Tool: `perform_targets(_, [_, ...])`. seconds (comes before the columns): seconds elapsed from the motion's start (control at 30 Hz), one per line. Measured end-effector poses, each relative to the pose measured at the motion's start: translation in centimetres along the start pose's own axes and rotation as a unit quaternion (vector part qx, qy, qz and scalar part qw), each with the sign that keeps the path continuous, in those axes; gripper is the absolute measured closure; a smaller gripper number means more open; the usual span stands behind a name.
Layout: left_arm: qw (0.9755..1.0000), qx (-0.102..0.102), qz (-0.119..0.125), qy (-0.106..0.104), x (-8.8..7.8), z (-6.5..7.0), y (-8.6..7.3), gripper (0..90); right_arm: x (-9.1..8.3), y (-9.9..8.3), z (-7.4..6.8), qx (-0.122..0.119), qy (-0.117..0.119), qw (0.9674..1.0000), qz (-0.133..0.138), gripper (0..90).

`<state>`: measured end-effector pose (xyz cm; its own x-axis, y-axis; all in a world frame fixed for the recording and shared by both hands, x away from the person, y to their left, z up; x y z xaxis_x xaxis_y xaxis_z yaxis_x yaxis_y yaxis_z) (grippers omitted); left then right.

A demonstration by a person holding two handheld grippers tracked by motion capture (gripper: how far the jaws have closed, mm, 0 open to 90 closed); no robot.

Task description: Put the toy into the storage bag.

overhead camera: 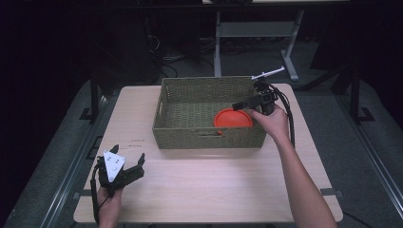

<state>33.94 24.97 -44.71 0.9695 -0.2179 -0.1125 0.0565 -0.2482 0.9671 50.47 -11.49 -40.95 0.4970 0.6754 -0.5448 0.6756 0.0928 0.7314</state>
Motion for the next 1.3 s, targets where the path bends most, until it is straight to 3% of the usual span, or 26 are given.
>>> perform_targets(0.5, [1.0000,-0.002,0.002,0.002,-0.1,0.0,0.1,12.7,-2.9,0.0,-2.1,-0.010,0.029,0.9994,0.013,28.8])
perform_targets(1.3, [1.0000,-0.001,0.000,0.002,-0.2,0.0,0.0,12.7,-6.7,-2.4,-2.7,-0.012,0.048,0.9983,0.029,25.5])
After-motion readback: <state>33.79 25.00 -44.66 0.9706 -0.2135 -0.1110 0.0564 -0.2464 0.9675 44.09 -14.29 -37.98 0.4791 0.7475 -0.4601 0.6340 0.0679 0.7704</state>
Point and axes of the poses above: each handheld gripper's, and its own axes: x roughly forward along the jaws, y roughly out of its top, z roughly to its right, the point moved 10 cm from there along x, roughly forward along the jaws, and after that the axes turned 12 degrees about z, right-handed, at the moved point
